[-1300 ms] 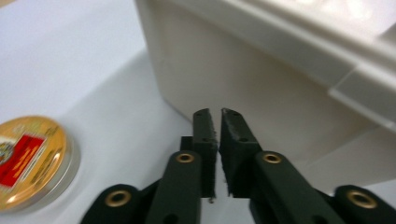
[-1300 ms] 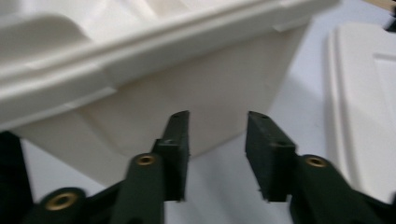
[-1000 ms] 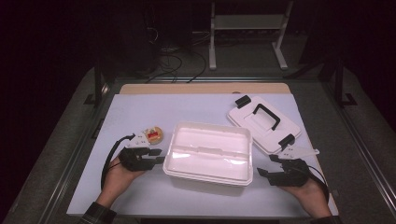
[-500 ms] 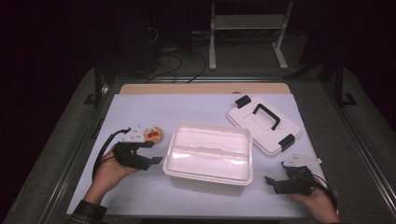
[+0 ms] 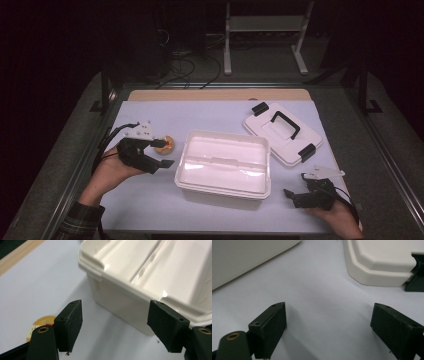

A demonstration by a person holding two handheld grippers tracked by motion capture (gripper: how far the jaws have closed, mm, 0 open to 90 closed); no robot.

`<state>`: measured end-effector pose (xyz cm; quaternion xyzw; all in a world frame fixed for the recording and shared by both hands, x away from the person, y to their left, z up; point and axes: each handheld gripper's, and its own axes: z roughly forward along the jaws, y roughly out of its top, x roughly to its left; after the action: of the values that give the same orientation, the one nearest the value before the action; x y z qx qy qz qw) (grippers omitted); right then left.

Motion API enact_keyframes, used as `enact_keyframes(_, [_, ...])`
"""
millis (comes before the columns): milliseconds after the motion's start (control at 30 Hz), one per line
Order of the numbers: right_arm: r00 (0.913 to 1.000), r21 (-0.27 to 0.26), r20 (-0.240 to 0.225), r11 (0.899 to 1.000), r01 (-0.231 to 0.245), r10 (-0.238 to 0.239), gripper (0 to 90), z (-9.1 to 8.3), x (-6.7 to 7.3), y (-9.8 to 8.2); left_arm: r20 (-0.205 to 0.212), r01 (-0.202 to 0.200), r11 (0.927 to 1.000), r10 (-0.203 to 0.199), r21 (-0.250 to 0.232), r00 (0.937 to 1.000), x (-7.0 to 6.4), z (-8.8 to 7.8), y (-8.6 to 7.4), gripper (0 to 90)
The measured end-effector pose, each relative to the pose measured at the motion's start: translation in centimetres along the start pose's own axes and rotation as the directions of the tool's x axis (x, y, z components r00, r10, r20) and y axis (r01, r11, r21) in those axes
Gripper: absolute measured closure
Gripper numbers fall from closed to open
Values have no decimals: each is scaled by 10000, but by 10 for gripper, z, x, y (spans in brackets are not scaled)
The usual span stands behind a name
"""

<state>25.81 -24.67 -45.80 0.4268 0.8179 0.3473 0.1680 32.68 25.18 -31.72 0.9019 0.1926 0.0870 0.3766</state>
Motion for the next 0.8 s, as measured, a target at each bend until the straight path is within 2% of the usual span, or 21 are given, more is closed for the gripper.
enact_keyframes(167, [10000, 8, -5, 10000, 0, 0, 125, 0, 0, 0, 187, -306, 9995, 305, 11, 9994, -2, -1, 17, 273])
enact_keyframes(233, [10000, 5, -12, 10000, -7, 7, 125, 0, 0, 0, 452, -629, 9980, 625, 59, 9970, -4, 2, 29, 274])
enact_keyframes(333, [10000, 10, -17, 10000, -7, 7, 125, 0, 0, 0, 683, -835, 9965, 826, 104, 9942, -7, 6, 38, 280])
enact_keyframes(400, [10000, -1, -21, 10000, -7, 7, 124, 0, 0, 0, 856, -1126, 9933, 1100, 269, 9902, -10, 11, 47, 292])
enact_keyframes(467, [10000, -7, -18, 10000, -9, 9, 124, 0, 0, 0, 1085, -1490, 9884, 1449, 308, 9835, -15, 17, 59, 308])
enact_keyframes(500, [10000, -7, -18, 10000, -9, 9, 124, 0, 0, 0, 1085, -1490, 9884, 1449, 308, 9835, -15, 17, 59, 316])
enact_keyframes(533, [10000, -6, -27, 10000, -10, 10, 124, 0, 0, 0, 1163, -1625, 9861, 1577, 330, 9806, -17, 19, 64, 316])
enact_keyframes(567, [10000, -19, -40, 10000, -37, 37, 124, 0, 0, 0, 1276, -1959, 9798, 1894, 401, 9736, -20, 22, 72, 337])
enact_keyframes(600, [10000, -19, -40, 10000, -37, 37, 124, 0, 0, 0, 1276, -1959, 9798, 1894, 401, 9736, -20, 22, 72, 347])
enact_keyframes(633, [10000, -27, -49, 10000, -23, 23, 124, 0, 0, 0, 1362, -2257, 9733, 2184, 408, 9663, -22, 26, 79, 364])
enact_keyframes(667, [10000, -27, -49, 10000, -23, 23, 124, 0, 0, 0, 1362, -2257, 9733, 2184, 408, 9663, -22, 26, 79, 379])
enact_keyframes(700, [10000, -21, -67, 10000, -41, 41, 124, 0, -1, 0, 1562, -2444, 9689, 2355, 399, 9592, -23, 31, 86, 401])
enact_keyframes(733, [10000, -21, -67, 10000, -41, 41, 124, 0, -1, 0, 1562, -2444, 9689, 2355, 399, 9592, -23, 31, 86, 416])
enact_keyframes(767, [10000, -21, -70, 10000, -31, 31, 124, 0, -1, 0, 1711, -2646, 9629, 2524, 524, 9524, -24, 37, 92, 432])
enact_keyframes(800, [10000, -21, -70, 10000, -31, 31, 124, 0, -1, 0, 1711, -2646, 9629, 2524, 524, 9524, -24, 37, 92, 447])
